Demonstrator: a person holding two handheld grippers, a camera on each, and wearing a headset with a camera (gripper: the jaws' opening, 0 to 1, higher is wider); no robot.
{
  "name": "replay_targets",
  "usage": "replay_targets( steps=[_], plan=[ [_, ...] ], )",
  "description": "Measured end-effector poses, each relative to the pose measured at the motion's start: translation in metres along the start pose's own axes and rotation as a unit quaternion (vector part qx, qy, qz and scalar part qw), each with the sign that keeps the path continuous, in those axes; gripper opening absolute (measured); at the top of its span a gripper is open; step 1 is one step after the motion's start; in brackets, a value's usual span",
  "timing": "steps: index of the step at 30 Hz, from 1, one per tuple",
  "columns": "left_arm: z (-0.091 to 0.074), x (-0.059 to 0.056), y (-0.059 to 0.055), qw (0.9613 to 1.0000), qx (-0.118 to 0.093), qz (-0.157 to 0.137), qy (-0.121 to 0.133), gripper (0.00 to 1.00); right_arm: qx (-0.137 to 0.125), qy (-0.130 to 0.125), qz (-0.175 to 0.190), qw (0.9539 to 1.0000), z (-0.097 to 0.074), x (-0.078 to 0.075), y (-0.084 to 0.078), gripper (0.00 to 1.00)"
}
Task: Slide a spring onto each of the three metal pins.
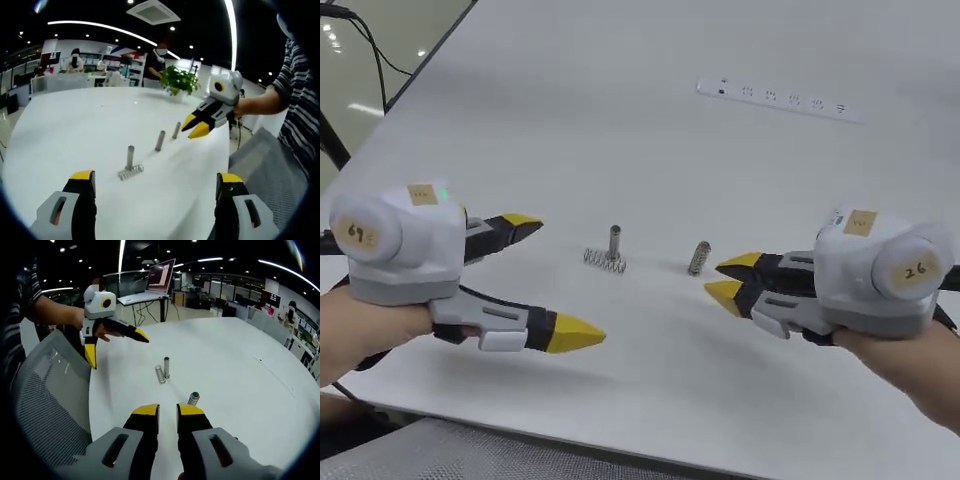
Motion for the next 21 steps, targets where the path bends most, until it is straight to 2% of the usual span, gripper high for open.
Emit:
replay_targets(
  steps=[5, 12, 21],
  plan=[
    [-0.002, 0.001, 0.000, 1.0000, -0.001, -0.001, 0.001, 0.97, -0.008, 0.007, -0.004, 0.9999, 0.006, 0.004, 0.012, 0.12],
    [-0.004, 0.001, -0.001, 1.0000, 0.000, -0.001, 0.002, 0.97, -0.020, 0.029, -0.026, 0.9991, 0.023, 0.017, 0.034, 0.12],
    [-0.005, 0.003, -0.001, 1.0000, -0.001, -0.002, 0.003, 0.97, -0.017, 0.044, -0.045, 0.9979, 0.044, 0.024, 0.046, 0.13]
  ],
)
Point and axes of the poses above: the centre of the closed fingertips' face, and the gripper's own axes: z roughly forward along the fingers, x roughly to its left, y roughly out of its top, the point moved 1 cm from there along -z, roughly backward along the fingers, and after that the axes turned 6 degrees about -y, right-handed, at the moved point
